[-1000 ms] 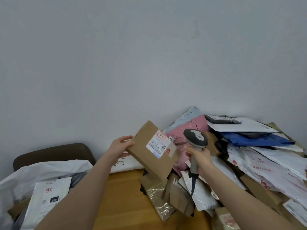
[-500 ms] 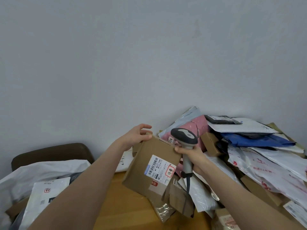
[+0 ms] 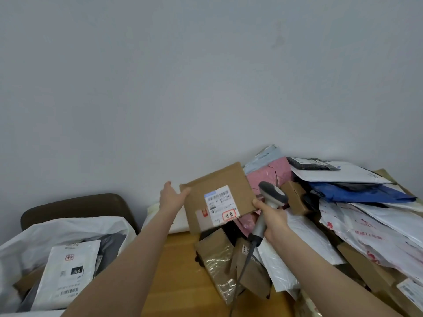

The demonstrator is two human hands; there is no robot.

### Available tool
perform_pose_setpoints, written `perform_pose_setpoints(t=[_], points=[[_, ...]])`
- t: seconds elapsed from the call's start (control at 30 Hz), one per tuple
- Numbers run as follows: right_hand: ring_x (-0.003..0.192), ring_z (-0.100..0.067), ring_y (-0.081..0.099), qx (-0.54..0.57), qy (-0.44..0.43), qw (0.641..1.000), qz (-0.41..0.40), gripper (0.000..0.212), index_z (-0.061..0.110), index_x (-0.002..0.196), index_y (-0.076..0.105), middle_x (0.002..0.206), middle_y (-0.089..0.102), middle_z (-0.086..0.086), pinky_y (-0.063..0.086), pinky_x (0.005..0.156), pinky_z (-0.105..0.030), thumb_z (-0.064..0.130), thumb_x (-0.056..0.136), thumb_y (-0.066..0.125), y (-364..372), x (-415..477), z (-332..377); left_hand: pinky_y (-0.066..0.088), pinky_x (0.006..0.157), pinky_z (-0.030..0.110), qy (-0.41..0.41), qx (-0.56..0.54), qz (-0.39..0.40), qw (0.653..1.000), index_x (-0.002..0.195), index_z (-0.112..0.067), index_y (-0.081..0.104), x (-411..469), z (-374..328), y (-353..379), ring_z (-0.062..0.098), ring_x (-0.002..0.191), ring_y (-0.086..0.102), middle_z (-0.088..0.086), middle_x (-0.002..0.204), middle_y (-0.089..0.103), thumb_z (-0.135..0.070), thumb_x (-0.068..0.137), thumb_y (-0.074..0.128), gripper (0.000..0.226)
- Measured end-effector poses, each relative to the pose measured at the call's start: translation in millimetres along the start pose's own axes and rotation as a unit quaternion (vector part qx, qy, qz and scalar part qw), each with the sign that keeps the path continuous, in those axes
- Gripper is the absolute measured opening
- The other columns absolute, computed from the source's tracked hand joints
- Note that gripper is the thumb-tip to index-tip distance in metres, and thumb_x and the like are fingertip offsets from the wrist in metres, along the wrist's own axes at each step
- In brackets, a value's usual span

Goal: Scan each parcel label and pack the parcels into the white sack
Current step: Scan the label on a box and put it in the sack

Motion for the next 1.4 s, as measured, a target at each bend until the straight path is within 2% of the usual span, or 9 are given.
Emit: perform_pose_setpoints(t=[0.1,0.27,0.37,0.5,0.6,0.67,0.8,1.1,1.4], points=[[0.07,-0.026,0.061,0.032,0.026,0.999,-0.014,0.032,0.0,0.101,0.057,0.083,0.064,-0.014,0.054,0.079,-0.043,0.0,0.076,0.077,-5,2,-3,0.048,0.095,0.042,-0.123,-0.103,0.135,0.978,0.145,-0.008,0.034,-15,48,27,0.027,0.116,0.054,0.01,0.134,0.052,-0.039,0.09,0.062,0.069],[0.067,-0.026,0.062,0.018,0.039,0.999,0.009,0.025,0.001,0.096,0.059,0.083,0.066,-0.014,0.052,0.061,-0.034,0.003,0.078,0.077,-2,-2,-7,0.056,0.068,0.031,-0.134,-0.252,0.203,0.937,0.133,-0.009,0.05,-24,54,41,0.022,0.093,0.066,0.005,0.106,0.067,-0.016,0.09,0.064,0.046],[0.063,-0.024,0.063,-0.003,0.016,1.0,0.023,0.017,0.003,0.091,0.06,0.073,0.067,-0.009,0.055,0.052,-0.03,0.006,0.082,0.074,-1,-5,-6,0.056,0.065,0.03,-0.123,-0.279,0.191,0.933,0.133,-0.01,0.048,-23,51,37,0.022,0.092,0.067,0.006,0.107,0.067,-0.012,0.088,0.066,0.049],[0.083,-0.028,0.064,-0.127,-0.057,0.99,-0.015,0.018,0.009,0.089,0.06,0.087,0.068,-0.011,0.056,0.079,-0.041,0.02,0.084,0.073,-6,-15,-1,0.055,0.074,0.032,-0.106,-0.258,0.131,0.951,0.139,-0.011,0.044,-21,53,37,0.026,0.101,0.063,0.011,0.116,0.064,-0.008,0.089,0.064,0.053],[0.053,-0.019,0.061,-0.139,-0.023,0.989,0.054,0.015,0.004,0.082,0.065,0.063,0.067,-0.008,0.053,0.054,-0.028,0.016,0.086,0.071,2,-34,-18,0.053,0.077,0.032,-0.087,-0.24,0.115,0.96,0.139,-0.01,0.044,-21,54,41,0.027,0.103,0.062,0.015,0.12,0.063,-0.006,0.09,0.062,0.053],[0.045,-0.015,0.054,-0.171,-0.001,0.981,0.091,0.014,0.002,0.084,0.066,0.054,0.062,-0.006,0.048,0.048,-0.027,0.015,0.086,0.07,5,-50,-29,0.052,0.077,0.031,-0.081,-0.233,0.105,0.963,0.139,-0.011,0.044,-22,55,42,0.027,0.102,0.061,0.016,0.122,0.061,-0.006,0.09,0.062,0.052],[0.04,-0.014,0.051,-0.22,-0.011,0.969,0.108,0.018,0.002,0.077,0.065,0.05,0.061,-0.006,0.043,0.044,-0.025,0.018,0.087,0.069,8,-75,-37,0.05,0.093,0.04,-0.073,-0.202,0.085,0.973,0.141,-0.013,0.042,-22,60,42,0.028,0.111,0.058,0.015,0.13,0.057,-0.008,0.092,0.06,0.053],[0.037,-0.017,0.048,-0.244,-0.01,0.961,0.128,0.023,0.001,0.063,0.061,0.049,0.059,-0.009,0.04,0.043,-0.026,0.012,0.083,0.066,14,-91,-42,0.05,0.081,0.032,-0.073,-0.178,0.066,0.979,0.141,-0.015,0.043,-24,67,43,0.025,0.109,0.057,0.013,0.131,0.056,-0.009,0.092,0.06,0.052],[0.036,-0.016,0.047,-0.254,-0.004,0.959,0.128,0.023,0.002,0.061,0.061,0.047,0.058,-0.008,0.041,0.044,-0.027,0.011,0.082,0.066,13,-89,-43,0.05,0.091,0.04,-0.078,-0.165,0.062,0.981,0.14,-0.014,0.043,-23,70,45,0.029,0.114,0.056,0.013,0.131,0.056,-0.009,0.092,0.059,0.051]])
Point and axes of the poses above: each hand's wrist, its own x-axis towards the middle knuckle, its own y-axis out of the palm, z = x × y, the point moved 9 cm from there along x, towards the middle knuckle
